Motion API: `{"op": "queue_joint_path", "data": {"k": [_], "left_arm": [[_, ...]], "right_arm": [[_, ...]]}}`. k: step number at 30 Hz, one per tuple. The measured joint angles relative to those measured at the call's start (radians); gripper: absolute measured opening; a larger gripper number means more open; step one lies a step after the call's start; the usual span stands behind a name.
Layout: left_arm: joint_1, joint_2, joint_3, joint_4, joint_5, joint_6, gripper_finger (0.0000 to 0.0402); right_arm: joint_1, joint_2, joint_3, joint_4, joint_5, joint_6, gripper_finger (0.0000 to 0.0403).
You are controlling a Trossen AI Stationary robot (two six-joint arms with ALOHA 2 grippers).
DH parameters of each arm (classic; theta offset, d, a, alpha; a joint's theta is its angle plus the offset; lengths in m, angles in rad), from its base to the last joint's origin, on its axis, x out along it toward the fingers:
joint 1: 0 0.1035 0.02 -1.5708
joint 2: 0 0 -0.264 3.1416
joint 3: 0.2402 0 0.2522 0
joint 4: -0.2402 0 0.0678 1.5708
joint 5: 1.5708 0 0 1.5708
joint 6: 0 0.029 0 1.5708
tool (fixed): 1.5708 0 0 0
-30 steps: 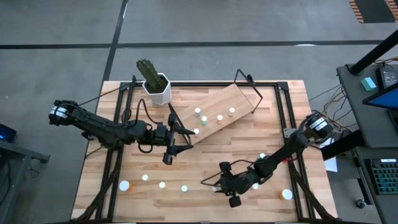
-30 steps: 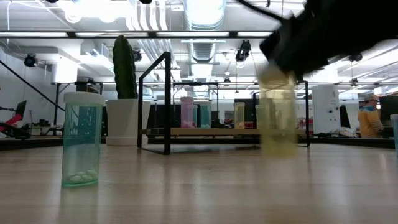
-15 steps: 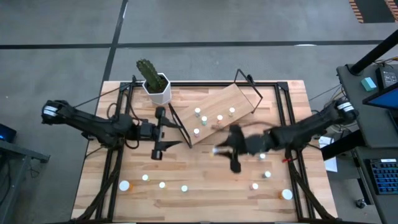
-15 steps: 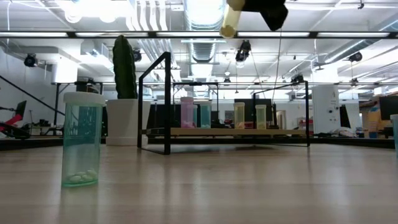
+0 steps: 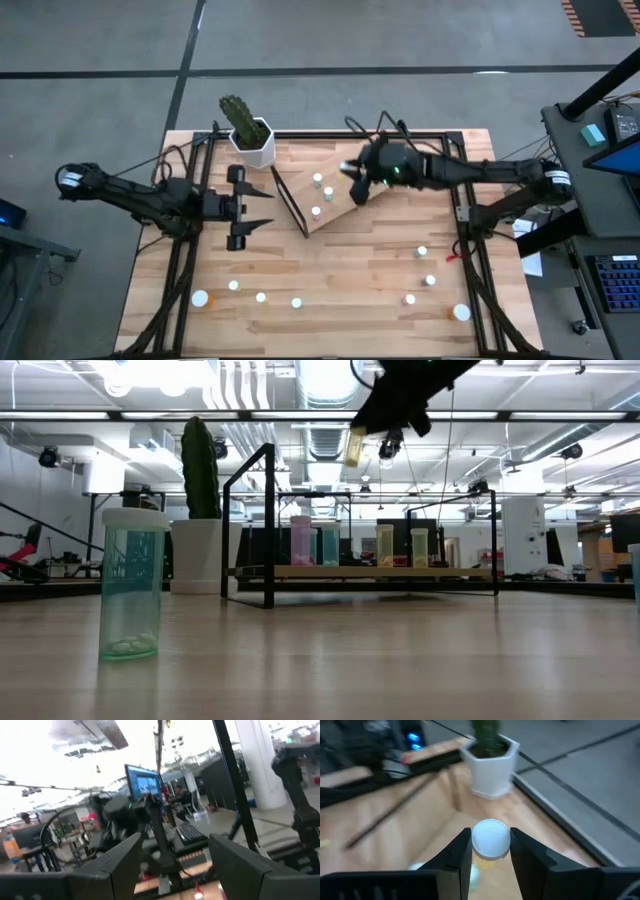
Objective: Pick and place medicine bottles onto shelf by color
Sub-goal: Put the yellow pill bottle on the shelf aligned with the other yellow pill bottle
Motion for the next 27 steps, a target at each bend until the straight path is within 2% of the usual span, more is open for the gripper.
{"op": "queue_joint_path", "data": {"k": [3,6,9,14,23,27], "left_arm": [[0.0,-0.027,0.0,-0.029,0.0,0.003,0.0215],[0.0,-0.035,-0.001,-0.047,-0.006,0.023,0.0215],[0.0,-0.034,-0.001,-0.043,-0.007,0.036,0.0215],[0.0,-0.028,-0.001,-0.044,-0.012,0.047,0.0215],[0.0,-0.033,-0.001,-0.044,-0.041,0.048,0.0215],[0.0,-0.033,-0.001,-0.043,-0.045,0.048,0.0215]], "right_arm": [[-0.06,0.051,0.031,-0.016,-0.036,-0.047,0.0105],[-0.121,0.098,0.038,-0.017,-0.179,-0.064,0.0105],[-0.176,0.144,0.026,-0.017,-0.257,-0.067,0.0105],[-0.231,0.191,-0.013,0.005,-0.257,-0.05,0.0105],[-0.235,0.2,-0.117,0.122,-0.226,-0.052,0.0105],[-0.235,0.188,-0.141,0.135,-0.195,-0.102,0.0105]]}}
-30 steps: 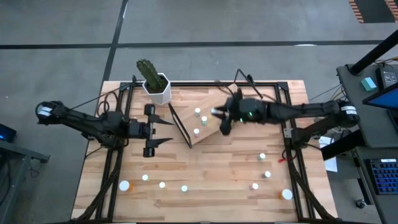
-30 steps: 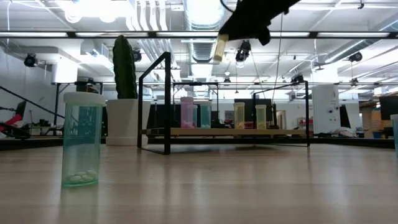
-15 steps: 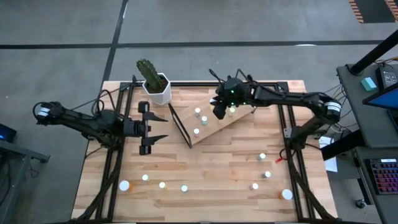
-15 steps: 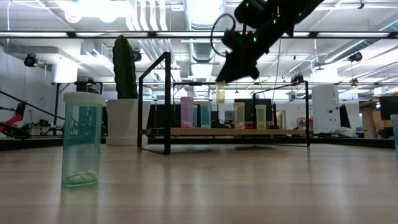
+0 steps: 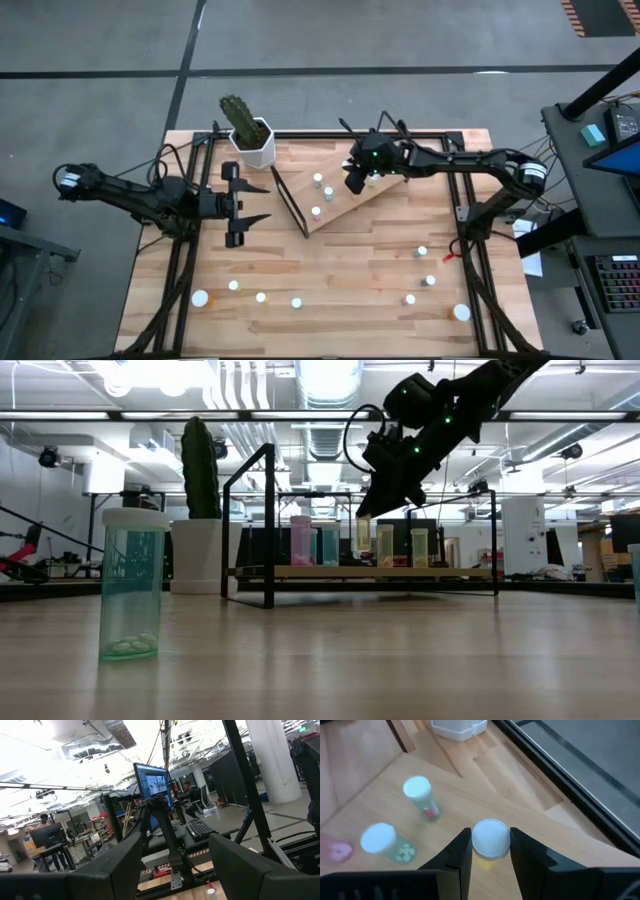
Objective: Pick and place medicine bottles onto shelf by color
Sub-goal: Put the yellow pill bottle on the shelf aligned with the other yellow pill bottle
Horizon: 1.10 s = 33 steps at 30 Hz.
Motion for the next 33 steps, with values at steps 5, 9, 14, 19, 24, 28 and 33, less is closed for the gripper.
{"op": "queue_joint_path", "data": {"k": [5,9,14,19,24,28,33], "left_arm": [[0.0,0.0,0.0,0.001,-0.008,0.001,0.0215],[0.0,0.001,0.0,0.001,-0.013,0.003,0.0215],[0.0,0.0,0.0,0.001,-0.013,0.003,0.0215],[0.0,0.001,0.0,0.0,-0.013,0.016,0.0215],[0.0,0.0,-0.001,0.0,-0.013,0.019,0.0215],[0.0,0.0,-0.001,0.0,-0.013,0.019,0.0215],[0.0,0.0,-0.001,0.0,-0.013,0.02,0.0215]], "right_arm": [[0.0,-0.001,-0.034,0.044,0.004,-0.046,0.0105],[0.001,0.0,-0.049,0.082,0.004,-0.04,0.0105],[0.014,0.014,-0.051,0.088,0.02,-0.055,0.0105],[0.018,0.033,-0.051,0.112,0.02,-0.053,0.0105],[0.018,0.044,-0.052,0.102,0.022,-0.043,0.0105],[0.018,0.044,-0.052,0.102,0.02,-0.024,0.0105],[0.022,0.044,-0.052,0.091,0.012,-0.025,0.0105]]}}
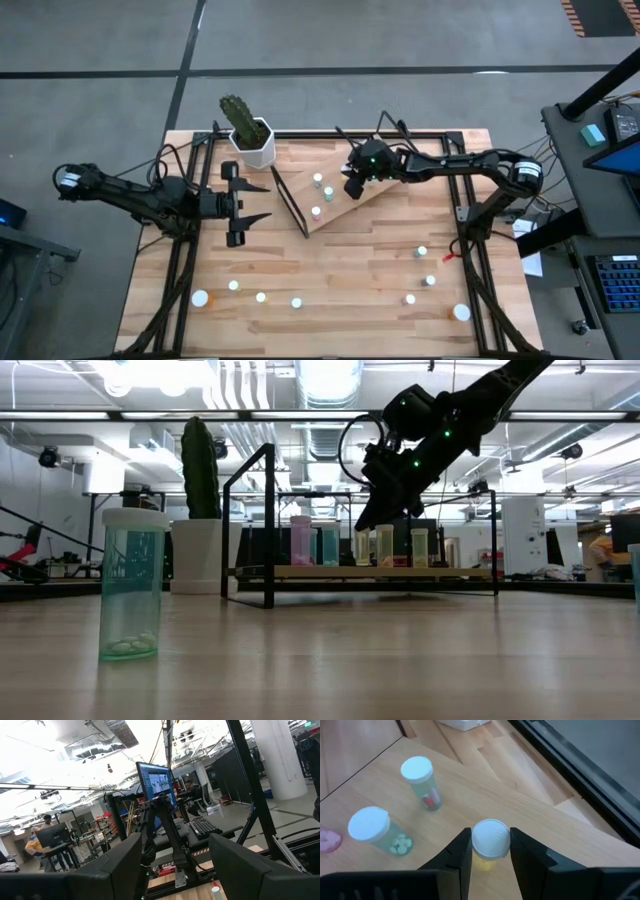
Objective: Pick and place medicine bottles onto shelf by color
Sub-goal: Put the yellow pill bottle on the shelf aligned with the other yellow pill bottle
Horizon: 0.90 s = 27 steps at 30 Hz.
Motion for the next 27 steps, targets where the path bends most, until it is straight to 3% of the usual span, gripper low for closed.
{"op": "queue_joint_path", "data": {"k": [27], "left_arm": [[0.0,0.0,0.0,0.0,-0.001,0.001,0.0215]], "right_arm": [[0.007,0.0,0.0,-0.04,-0.001,0.016,0.0119]]}}
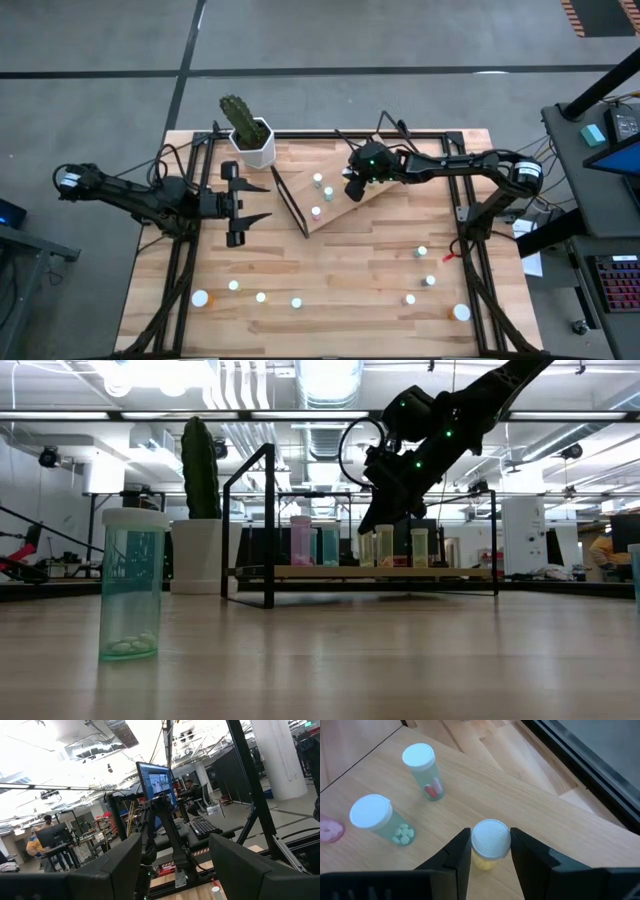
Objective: Pick and place medicine bottles onto shelf by color
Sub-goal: Put the yellow pill bottle on the shelf aligned with the other yellow pill bottle
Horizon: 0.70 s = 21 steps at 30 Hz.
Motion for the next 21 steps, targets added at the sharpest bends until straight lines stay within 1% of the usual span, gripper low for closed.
{"op": "queue_joint_path", "data": {"k": [12,15,21], "left_arm": [[0.0,0.0,0.0,0.0,0.0,0.0,0.0215],[0.0,0.0,0.0,0.0,0.0,0.0,0.0215],[0.0,-0.001,0.0,0.0,0.0,0.0,0.0215]], "right_arm": [[0.0,0.0,0.0,0.0,0.0,0.034,0.0122],[0.002,0.0,0.0,-0.001,0.0,0.034,0.0134],[0.002,0.0,0.0,-0.002,0.0,0.039,0.0172]]}}
